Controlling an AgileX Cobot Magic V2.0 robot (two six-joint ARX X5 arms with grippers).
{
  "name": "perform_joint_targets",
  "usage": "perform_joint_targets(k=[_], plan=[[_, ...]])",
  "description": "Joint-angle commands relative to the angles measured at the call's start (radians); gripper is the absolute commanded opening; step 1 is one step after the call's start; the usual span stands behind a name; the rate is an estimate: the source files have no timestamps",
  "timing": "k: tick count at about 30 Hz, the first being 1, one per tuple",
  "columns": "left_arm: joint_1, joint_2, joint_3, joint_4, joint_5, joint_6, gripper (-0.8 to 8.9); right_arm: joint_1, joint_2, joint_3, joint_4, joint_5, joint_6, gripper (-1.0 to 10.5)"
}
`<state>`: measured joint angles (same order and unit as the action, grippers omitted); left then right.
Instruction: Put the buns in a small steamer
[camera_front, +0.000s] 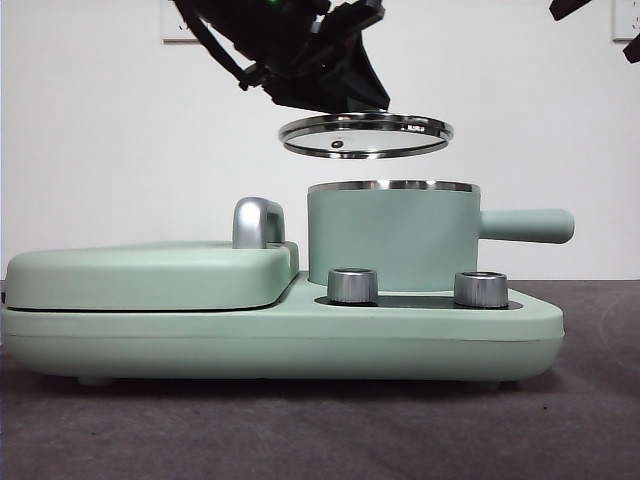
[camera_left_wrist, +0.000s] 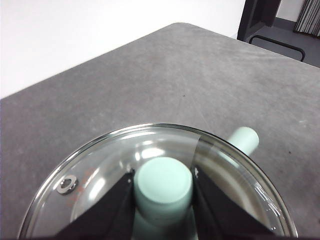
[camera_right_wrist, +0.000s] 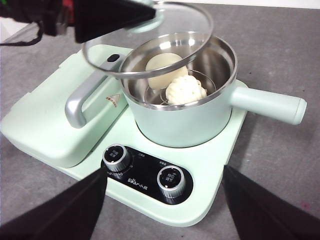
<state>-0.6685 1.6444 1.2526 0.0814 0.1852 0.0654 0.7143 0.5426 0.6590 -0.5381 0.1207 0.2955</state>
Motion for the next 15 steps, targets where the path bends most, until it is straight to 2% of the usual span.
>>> perform_joint_targets(k=[1, 15], plan=[[-0.015, 0.034, 0.044, 0.028, 0.003, 0.03, 0.11, 0.01, 0.004, 0.003, 0.005, 0.001, 0.011, 3.6], [-0.042, 0.119, 0.048, 0.092, 0.003, 0.047, 0.11, 0.01, 0.004, 0.003, -0.024, 0.002, 0.012, 3.6]])
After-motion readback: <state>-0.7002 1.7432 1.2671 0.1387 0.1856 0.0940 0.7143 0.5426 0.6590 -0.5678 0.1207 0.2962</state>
